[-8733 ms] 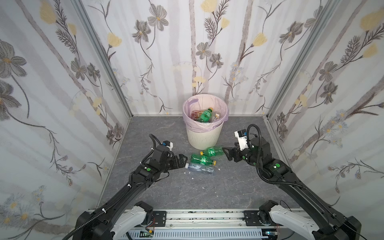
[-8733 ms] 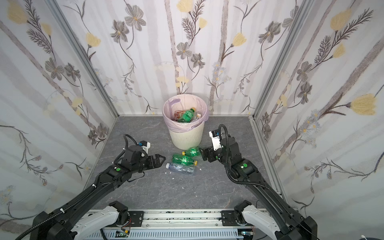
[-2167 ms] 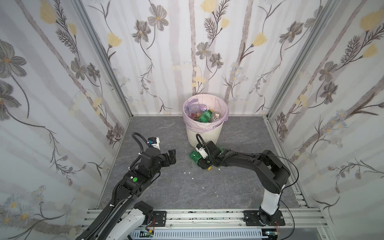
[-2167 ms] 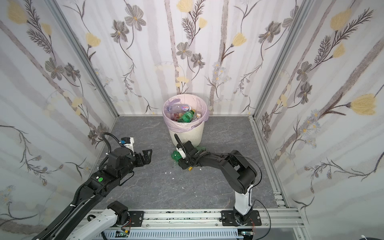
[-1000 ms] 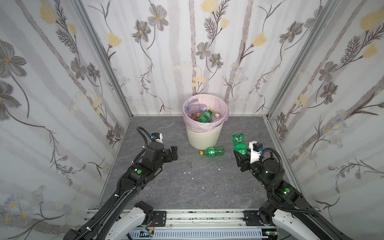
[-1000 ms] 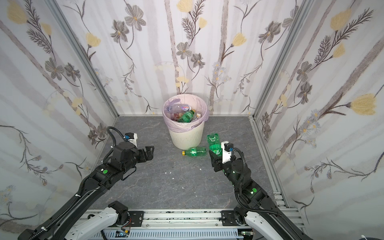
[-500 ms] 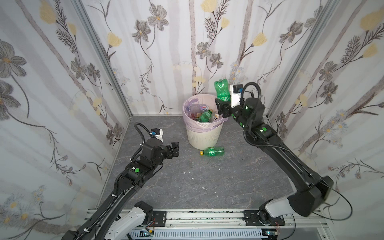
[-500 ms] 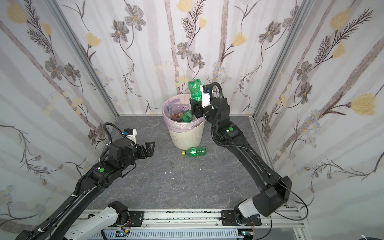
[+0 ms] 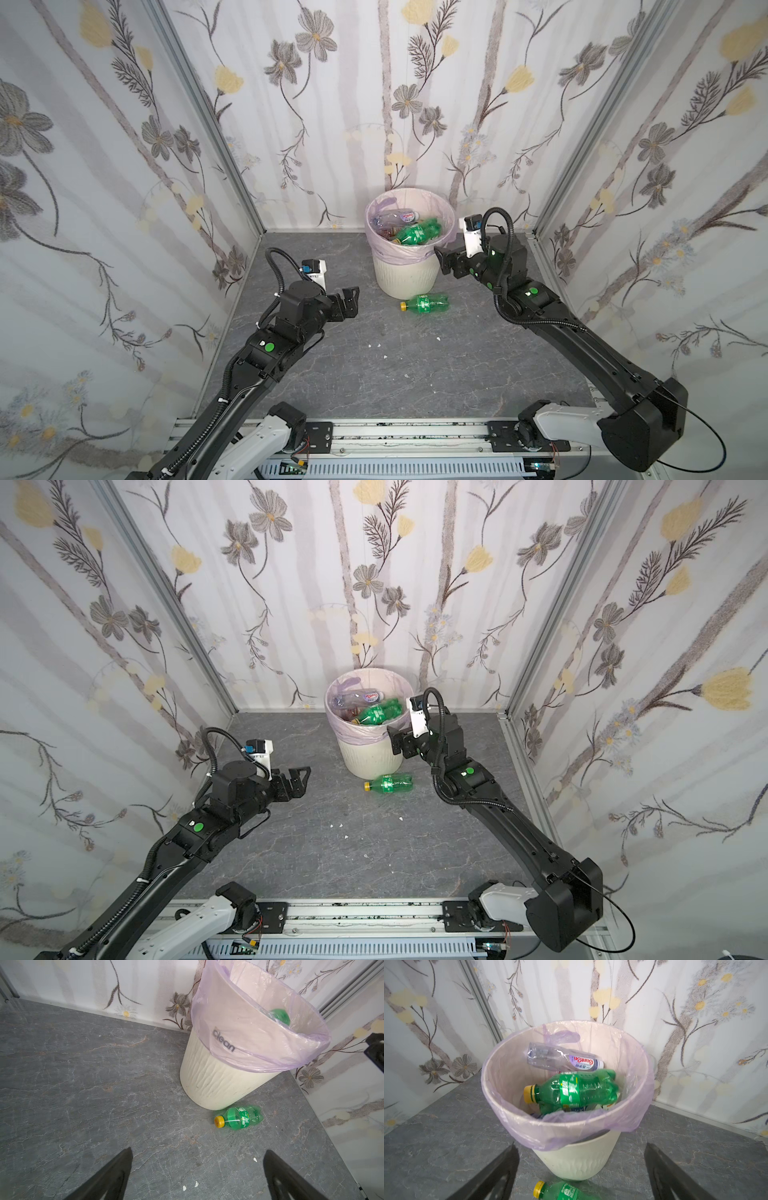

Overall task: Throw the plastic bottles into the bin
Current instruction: 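Lift the green Sprite bottle with the right gripper and drop it into the bin, then lower the right gripper onto the last green Sprite bottle beside the bin and grasp it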

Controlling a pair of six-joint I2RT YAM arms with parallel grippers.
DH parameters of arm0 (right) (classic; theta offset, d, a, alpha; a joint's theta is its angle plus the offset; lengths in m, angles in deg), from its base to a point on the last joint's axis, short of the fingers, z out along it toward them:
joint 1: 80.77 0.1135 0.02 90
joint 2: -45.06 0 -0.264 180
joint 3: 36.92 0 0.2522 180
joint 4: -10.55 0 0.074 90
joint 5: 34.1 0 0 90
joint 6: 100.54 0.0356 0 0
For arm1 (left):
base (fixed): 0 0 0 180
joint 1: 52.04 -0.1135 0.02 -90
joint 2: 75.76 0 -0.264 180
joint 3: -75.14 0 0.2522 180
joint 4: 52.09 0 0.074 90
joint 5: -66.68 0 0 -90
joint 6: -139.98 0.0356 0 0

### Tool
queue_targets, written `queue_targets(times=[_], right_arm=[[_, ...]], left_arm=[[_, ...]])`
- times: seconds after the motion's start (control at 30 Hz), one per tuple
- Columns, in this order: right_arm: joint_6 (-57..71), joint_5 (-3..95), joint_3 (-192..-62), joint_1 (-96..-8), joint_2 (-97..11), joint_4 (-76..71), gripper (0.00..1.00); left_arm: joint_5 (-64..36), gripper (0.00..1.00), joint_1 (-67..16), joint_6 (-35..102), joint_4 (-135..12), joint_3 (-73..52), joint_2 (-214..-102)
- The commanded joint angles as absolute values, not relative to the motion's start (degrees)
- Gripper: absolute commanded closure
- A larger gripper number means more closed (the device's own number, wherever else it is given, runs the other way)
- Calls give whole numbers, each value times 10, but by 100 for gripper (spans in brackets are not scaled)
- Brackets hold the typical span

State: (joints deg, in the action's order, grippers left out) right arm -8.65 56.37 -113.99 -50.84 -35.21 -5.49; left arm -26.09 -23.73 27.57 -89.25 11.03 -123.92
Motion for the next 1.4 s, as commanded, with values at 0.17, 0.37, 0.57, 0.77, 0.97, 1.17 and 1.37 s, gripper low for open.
queue_targets(times=[0.17,0.37,0.57,0.77,0.97,1.17,1.37], right_arm=[[-110,544,-1004,-509,-289,11,7],[-82,538,-954,-517,-319,17,14],[11,464,-946,-577,-413,57,30],[24,449,-993,-585,-523,55,33],[38,446,-1020,-586,-594,47,38],[42,419,-976,-585,-589,66,39],[48,390,-943,-559,-564,65,41]], left_arm=[[-271,0,-238,277,-878,121,-1231],[-273,0,-238,276,-878,123,-1225],[-270,0,-238,267,-878,132,-1214],[-272,0,-238,263,-879,143,-1192],[-272,0,-238,256,-879,150,-1183],[-272,0,-238,257,-879,151,-1186],[-273,0,-238,255,-879,151,-1198]])
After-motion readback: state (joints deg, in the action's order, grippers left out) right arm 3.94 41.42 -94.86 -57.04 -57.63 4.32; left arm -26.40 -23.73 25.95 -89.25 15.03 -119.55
